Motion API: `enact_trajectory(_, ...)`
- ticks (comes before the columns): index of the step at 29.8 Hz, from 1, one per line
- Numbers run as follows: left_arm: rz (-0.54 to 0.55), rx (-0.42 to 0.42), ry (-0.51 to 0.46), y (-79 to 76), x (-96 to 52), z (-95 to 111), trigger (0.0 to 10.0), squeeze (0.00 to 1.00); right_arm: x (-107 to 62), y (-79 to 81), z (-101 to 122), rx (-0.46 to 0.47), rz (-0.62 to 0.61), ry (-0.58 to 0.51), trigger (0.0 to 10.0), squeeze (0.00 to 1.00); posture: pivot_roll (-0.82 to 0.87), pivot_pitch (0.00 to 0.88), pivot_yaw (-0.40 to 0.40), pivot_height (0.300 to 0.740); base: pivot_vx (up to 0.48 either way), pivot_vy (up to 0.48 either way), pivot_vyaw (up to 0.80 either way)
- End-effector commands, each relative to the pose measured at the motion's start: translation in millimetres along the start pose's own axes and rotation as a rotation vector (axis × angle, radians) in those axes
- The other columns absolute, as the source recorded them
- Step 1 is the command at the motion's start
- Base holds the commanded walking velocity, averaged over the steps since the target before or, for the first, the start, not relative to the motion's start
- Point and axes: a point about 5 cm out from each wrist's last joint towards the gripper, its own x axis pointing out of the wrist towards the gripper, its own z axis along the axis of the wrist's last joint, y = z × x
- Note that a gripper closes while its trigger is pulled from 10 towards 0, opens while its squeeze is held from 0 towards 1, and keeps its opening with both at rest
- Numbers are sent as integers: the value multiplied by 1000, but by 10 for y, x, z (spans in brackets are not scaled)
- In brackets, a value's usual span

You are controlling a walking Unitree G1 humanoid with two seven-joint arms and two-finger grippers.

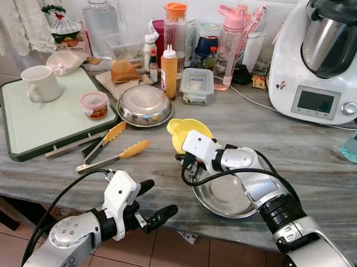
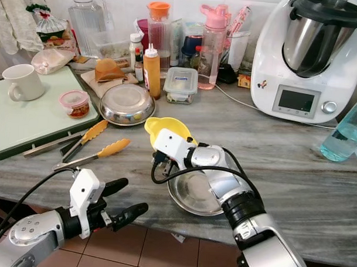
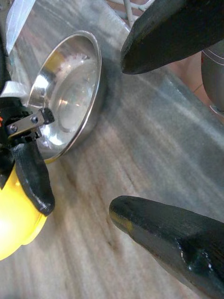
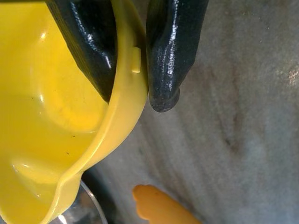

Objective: Setting the table

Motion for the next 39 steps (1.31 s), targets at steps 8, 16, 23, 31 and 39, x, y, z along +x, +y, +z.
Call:
enact_trajectory(8,-6,4,3,-29,-17,25,10000,0,14,-22,-22,-52,24,20,10000,851,9,62,-14,740,0,0,0)
enact_trajectory(16,-5,6,-4,-53,-10,80,10000,0,9,-67,-17,-77,5,15,10000,1000,11,59,-14,740,0,0,0)
enact_trajectory(23,-2,11,-2,-42,-1,104,10000,0,-33,-163,26,-84,-51,-11,10000,1000,15,54,-6,740,0,0,0)
enact_trajectory(31,9,12,9,15,-1,57,10000,0,-100,-288,155,-76,-142,-76,10000,1000,23,48,1,740,0,0,0)
enact_trajectory(39,14,16,25,68,-28,19,10000,0,-171,-300,246,-30,-218,-149,10000,1000,29,43,10,740,0,0,0)
